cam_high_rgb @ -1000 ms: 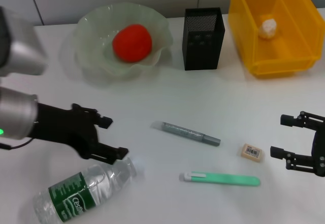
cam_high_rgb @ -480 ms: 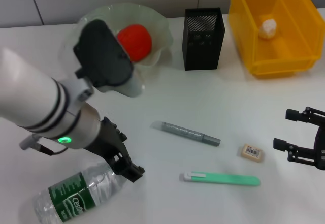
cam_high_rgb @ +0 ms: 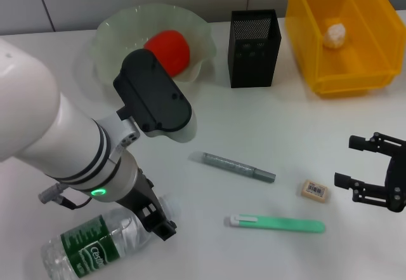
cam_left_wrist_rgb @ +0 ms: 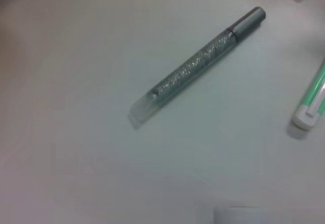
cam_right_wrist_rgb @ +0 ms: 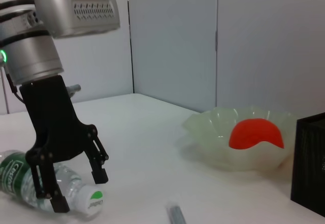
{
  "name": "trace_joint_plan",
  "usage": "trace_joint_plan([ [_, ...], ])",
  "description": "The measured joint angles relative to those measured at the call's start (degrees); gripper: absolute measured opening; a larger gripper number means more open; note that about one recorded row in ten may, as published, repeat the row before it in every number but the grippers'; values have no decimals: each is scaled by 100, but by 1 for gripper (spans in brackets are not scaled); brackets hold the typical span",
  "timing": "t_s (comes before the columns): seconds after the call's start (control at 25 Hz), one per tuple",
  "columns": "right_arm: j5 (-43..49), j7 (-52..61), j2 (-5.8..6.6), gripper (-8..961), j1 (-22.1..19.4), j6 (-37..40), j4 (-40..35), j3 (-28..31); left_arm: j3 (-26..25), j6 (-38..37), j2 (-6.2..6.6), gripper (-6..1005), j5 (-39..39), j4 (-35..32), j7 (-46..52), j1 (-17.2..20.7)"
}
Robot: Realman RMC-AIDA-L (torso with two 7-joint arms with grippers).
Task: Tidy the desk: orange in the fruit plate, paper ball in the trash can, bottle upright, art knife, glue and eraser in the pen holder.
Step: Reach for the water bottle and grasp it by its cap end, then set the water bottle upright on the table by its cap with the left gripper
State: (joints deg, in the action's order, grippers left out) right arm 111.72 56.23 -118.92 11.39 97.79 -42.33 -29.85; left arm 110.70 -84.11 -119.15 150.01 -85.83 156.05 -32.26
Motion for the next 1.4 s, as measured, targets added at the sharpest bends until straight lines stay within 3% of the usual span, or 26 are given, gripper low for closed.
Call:
trace_joint_plan([
  [0.56,1062,90,38,762,313,747,65,-3,279,129,-3,843,36,419,291,-250],
  [1.04,1177,109,61,761,375,698,173,5,334,115,-3,829,35,365,304,-317],
  [1.24,1197,111,62,761,379,699,176,-2,369,124,-3,619,52,356,306,-318],
  [1.36,1240,120,62,761,416,664,209,18,353,137,-3,441,96,352,319,-316],
  [1.4,1240,120,62,761,416,664,209,18,353,137,-3,440,96,352,319,-316],
])
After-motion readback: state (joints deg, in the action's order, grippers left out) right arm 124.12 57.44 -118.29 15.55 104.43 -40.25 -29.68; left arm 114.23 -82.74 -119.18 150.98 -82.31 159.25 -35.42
